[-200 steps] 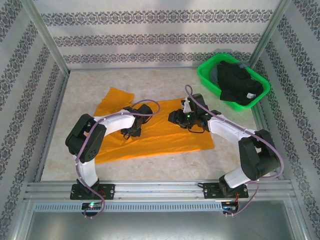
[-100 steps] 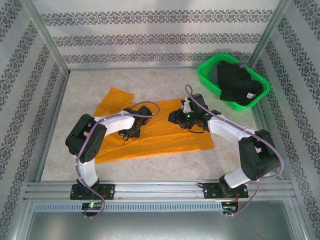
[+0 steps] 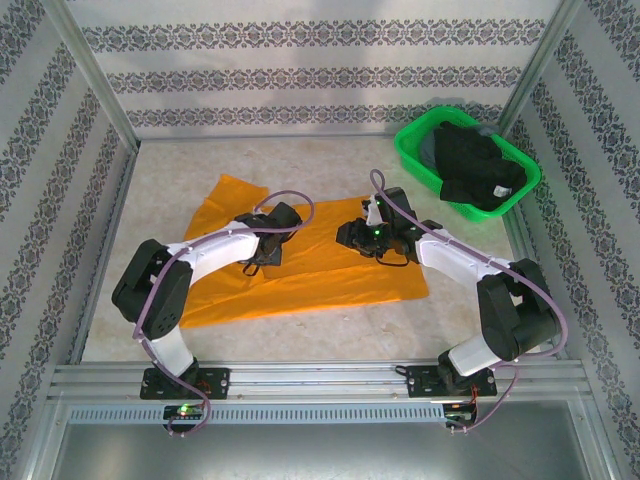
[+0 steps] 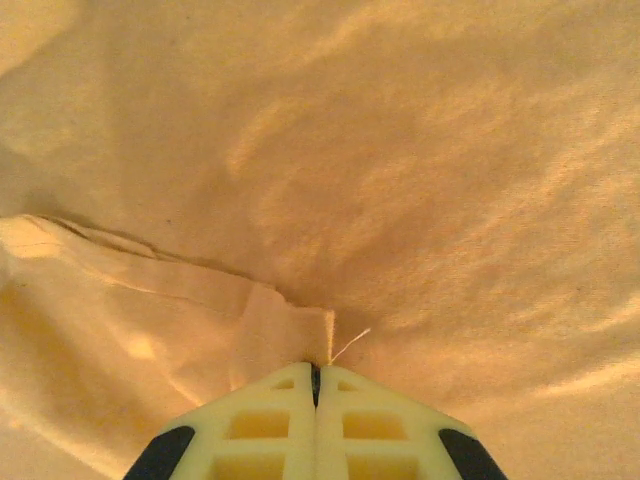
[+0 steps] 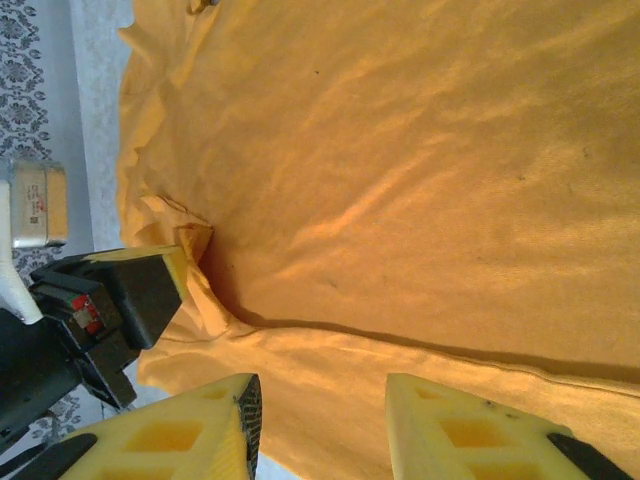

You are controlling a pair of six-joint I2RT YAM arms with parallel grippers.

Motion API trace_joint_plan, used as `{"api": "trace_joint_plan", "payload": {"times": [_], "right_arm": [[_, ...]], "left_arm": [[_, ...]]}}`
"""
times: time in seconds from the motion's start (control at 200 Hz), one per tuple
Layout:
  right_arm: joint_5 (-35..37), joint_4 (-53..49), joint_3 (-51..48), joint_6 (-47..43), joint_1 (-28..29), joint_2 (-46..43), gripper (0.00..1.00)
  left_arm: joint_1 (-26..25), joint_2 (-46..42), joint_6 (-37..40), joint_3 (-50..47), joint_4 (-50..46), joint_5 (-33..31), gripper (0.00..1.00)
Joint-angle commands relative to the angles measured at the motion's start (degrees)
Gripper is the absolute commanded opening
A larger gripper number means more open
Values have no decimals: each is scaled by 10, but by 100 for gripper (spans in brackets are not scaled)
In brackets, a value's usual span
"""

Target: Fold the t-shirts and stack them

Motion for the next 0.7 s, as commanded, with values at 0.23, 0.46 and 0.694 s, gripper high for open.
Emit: {"api": "trace_joint_plan", "payload": {"times": [0.23,0.46,0.694], "right_arm": [[-11,-3,-14,-5,-6,-16,39],[-9,-2,-18,-4,-7,-14,39],[-11,0,-12,-4,-7,-4,39]], "left_arm": [[0,-4,-8,-24,74,23,2],[0,-26,12,-49,136,48,2],[0,-20,32,-56,154,67,1]]}}
